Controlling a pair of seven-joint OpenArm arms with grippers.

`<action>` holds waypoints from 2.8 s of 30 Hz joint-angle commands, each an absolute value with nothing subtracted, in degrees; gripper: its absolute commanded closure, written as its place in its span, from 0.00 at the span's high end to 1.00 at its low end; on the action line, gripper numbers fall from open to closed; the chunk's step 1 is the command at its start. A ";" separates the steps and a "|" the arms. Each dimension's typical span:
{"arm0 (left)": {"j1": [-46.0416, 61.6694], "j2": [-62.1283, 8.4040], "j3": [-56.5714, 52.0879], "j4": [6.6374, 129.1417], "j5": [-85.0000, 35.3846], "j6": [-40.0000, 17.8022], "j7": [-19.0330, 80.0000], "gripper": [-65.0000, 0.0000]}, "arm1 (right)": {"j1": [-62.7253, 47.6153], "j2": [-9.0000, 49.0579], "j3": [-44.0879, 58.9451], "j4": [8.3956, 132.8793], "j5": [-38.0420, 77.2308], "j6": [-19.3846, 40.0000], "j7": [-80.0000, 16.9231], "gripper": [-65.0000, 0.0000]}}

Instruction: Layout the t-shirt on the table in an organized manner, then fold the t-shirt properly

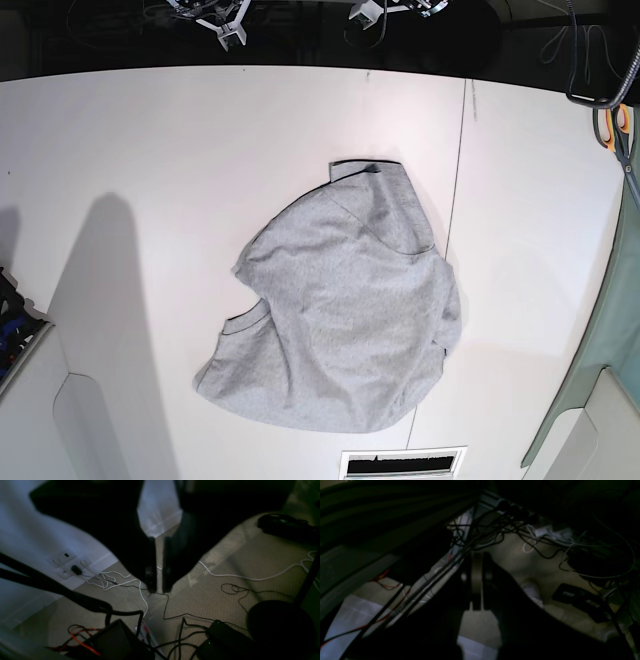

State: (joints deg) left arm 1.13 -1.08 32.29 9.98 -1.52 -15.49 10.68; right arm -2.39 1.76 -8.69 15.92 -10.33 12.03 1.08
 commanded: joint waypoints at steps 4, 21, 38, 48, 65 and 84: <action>1.30 -0.95 32.27 10.17 -1.43 -16.10 10.50 0.07 | -2.59 1.87 -8.75 16.29 -10.28 12.38 1.54 0.00; 7.86 -2.50 32.14 18.81 -1.45 -16.56 13.45 0.07 | -7.86 2.90 -8.75 20.71 -10.76 12.40 1.50 0.00; 35.90 -9.72 3.42 72.66 -8.47 -29.54 15.31 0.17 | -37.04 15.22 -8.75 71.37 4.56 31.11 1.48 0.00; 43.77 -11.22 -10.70 97.91 -22.44 -39.90 22.33 0.17 | -45.28 19.51 -6.63 101.89 13.34 31.09 -2.13 0.00; 32.80 -23.83 -10.44 105.51 -30.06 -31.92 25.80 0.56 | -13.58 13.26 4.84 98.39 22.90 16.62 -14.61 0.45; 8.91 -22.24 -1.83 79.48 -35.07 -33.43 25.98 0.56 | 17.12 0.91 4.86 55.33 22.94 24.12 -13.93 0.53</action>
